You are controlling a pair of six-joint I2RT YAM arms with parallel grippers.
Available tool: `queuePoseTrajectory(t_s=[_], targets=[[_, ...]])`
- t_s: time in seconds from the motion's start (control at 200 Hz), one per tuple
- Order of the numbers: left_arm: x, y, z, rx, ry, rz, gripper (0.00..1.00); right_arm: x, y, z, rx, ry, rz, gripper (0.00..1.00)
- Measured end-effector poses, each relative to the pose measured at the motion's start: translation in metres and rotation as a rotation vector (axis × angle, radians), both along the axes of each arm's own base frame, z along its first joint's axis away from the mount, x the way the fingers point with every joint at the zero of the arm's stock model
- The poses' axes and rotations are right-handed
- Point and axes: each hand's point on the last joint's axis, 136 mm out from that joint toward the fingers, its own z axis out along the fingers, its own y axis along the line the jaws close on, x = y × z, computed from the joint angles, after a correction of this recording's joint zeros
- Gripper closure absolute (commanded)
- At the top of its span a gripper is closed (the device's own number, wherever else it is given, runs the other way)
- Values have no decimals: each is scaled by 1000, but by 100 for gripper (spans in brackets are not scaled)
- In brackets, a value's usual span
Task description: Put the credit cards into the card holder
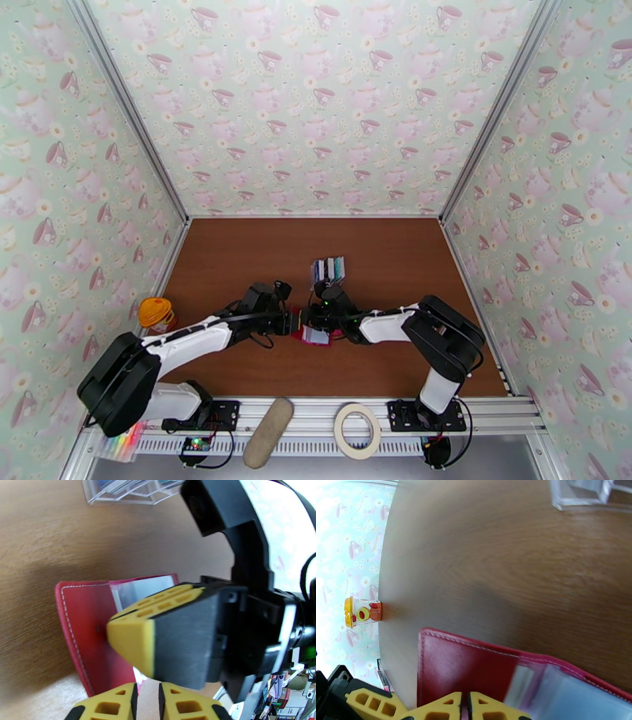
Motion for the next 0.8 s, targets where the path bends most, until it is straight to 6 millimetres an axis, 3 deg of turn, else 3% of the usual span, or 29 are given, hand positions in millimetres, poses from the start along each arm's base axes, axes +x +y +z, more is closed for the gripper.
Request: queuePoseTrajectory(t_s=[0.796], targets=[[-12,15,-41,88,80,21,78,-1,-12,-4,-44,3,1,81]])
